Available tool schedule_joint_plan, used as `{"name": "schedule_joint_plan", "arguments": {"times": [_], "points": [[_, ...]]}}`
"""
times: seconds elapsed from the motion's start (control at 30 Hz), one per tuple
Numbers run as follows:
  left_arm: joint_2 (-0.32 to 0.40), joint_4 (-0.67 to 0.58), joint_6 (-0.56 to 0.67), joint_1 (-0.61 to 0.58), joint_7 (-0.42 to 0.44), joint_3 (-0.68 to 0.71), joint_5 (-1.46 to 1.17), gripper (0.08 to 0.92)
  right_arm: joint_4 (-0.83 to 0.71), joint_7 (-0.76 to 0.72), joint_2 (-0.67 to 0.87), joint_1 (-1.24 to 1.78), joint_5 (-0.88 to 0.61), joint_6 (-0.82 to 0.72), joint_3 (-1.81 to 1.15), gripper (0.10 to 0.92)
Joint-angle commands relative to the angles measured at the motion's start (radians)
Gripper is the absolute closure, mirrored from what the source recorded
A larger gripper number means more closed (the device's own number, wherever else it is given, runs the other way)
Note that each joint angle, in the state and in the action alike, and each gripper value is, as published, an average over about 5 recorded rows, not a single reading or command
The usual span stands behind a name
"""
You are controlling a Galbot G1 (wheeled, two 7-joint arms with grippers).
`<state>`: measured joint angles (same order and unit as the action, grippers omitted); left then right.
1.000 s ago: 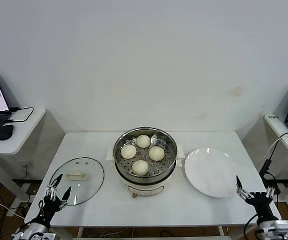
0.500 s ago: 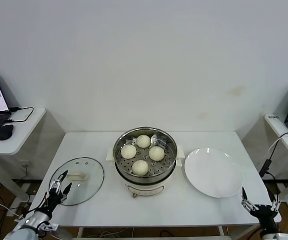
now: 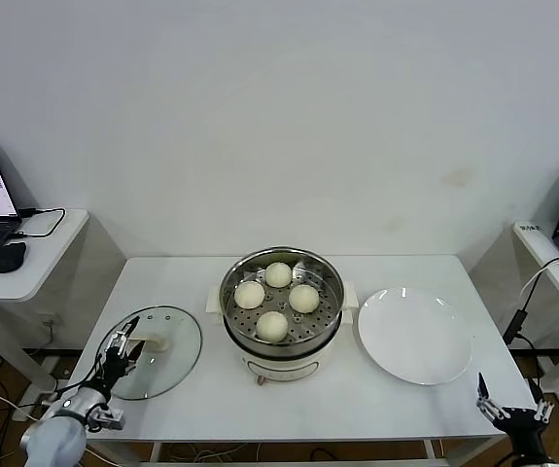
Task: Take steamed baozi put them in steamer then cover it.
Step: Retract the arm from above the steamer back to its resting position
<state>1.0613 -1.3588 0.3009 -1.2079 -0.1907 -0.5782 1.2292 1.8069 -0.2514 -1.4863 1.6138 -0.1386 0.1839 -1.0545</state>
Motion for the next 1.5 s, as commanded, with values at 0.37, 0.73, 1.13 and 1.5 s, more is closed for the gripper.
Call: {"name": "schedule_joint_plan", "arguments": {"times": [0.37,0.73,1.13,1.5], "points": [[0.002,0.137,0.004,0.130,0.003,0.030,0.007,0.177,-0.033,-0.003,-0.003,-0.012,0.012,0.005,0.001,0.202],[0.008,0.145,0.007,0.135,0.015,0.038,-0.011,0.352,-0.052,-0.003,-0.003,-0.023,0.023,0.008,0.014,0.203],[0.023,0.152,0.029,0.125,-0.031,0.034,-0.051,0.715,-0.047,-0.004,-0.003,-0.018,0.030,0.012,0.018,0.203],[-0.003,-0.232,-0.221,-0.061,0.010,-0.036,-0.168,0.853,-0.010,0.003,0.008,0.006,0.033,0.026,0.069,0.203]]}}
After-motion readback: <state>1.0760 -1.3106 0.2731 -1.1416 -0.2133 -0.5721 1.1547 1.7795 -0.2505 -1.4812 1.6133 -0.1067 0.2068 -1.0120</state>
